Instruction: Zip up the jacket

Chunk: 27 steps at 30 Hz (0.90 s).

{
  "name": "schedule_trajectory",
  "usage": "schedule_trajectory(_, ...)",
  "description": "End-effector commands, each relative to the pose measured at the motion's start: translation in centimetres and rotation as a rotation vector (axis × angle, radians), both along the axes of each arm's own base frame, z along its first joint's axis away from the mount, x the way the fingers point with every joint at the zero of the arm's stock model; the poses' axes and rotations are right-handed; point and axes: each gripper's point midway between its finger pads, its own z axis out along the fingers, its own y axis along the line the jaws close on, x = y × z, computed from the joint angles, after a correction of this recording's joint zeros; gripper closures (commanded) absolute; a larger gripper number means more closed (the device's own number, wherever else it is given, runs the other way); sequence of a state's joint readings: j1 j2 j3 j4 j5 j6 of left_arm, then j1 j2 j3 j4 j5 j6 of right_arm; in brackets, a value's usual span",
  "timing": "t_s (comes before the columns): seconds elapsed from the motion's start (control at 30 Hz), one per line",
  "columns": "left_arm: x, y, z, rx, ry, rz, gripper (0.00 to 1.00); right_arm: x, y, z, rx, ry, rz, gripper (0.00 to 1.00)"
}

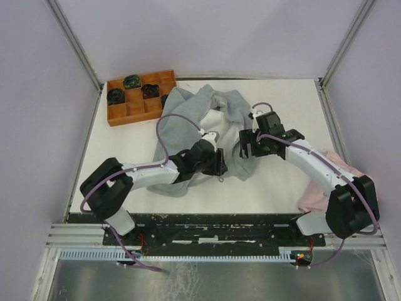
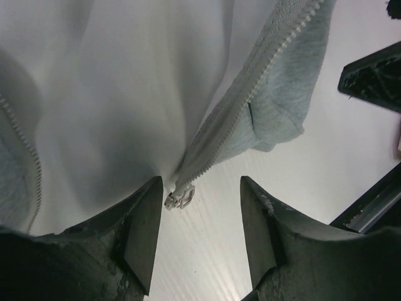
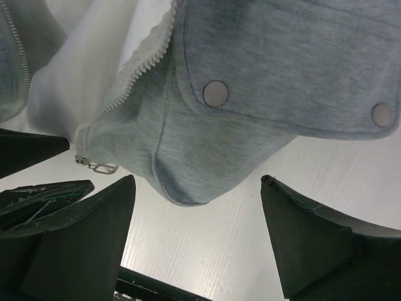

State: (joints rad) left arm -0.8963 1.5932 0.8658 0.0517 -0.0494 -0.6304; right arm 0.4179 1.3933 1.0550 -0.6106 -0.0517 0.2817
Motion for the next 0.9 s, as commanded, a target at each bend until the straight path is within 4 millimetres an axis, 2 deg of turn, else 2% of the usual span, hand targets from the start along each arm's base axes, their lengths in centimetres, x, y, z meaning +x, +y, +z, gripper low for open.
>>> schedule_trajectory(0.0, 1.4, -2.8, 1.6, -0.055, -0.058, -0.05, 0.43, 1.6, 1.5, 1.3, 0.118, -0.122, -0.018, 0.12)
schedule_trajectory(0.13, 1.8, -3.3, 1.0, -0.047, -0.051, -0.054, 0.53, 0.3, 1.7, -1.0, 0.134, -0.073, 0.0, 0.13)
schedule_trajectory(0.3, 2.0, -4.1, 0.9, -0.046, -0.04, -0.068, 0.77, -0.8, 1.5, -3.0, 0.126, -0.019, 0.006, 0.13)
schedule_trajectory(0.43, 1.7, -4.2, 3.7, -0.089, -0.052, -0.08, 0.97, -1.2, 1.5, -3.3, 0.126, -0.006, 0.011, 0.13)
schedule_trajectory(0.57, 0.7, -3.2, 6.7, -0.138, -0.059, -0.062, 0.97, -1.8, 0.9, -4.0, 0.091, 0.026, 0.003, 0.13)
schedule_trajectory(0.63, -0.2, -2.4, 7.0, -0.141, -0.036, -0.058, 0.97, -1.8, 0.5, -4.0, 0.074, 0.029, -0.008, 0.13)
schedule_trajectory(0.7, -1.1, -1.4, 6.5, -0.135, -0.007, -0.05, 0.97, -1.9, 0.1, -3.6, 0.063, 0.022, -0.018, 0.13)
schedule_trajectory(0.87, -4.0, 0.9, 2.7, -0.125, 0.1, -0.029, 0.97, -1.3, -0.9, -1.2, 0.022, -0.023, -0.054, 0.14)
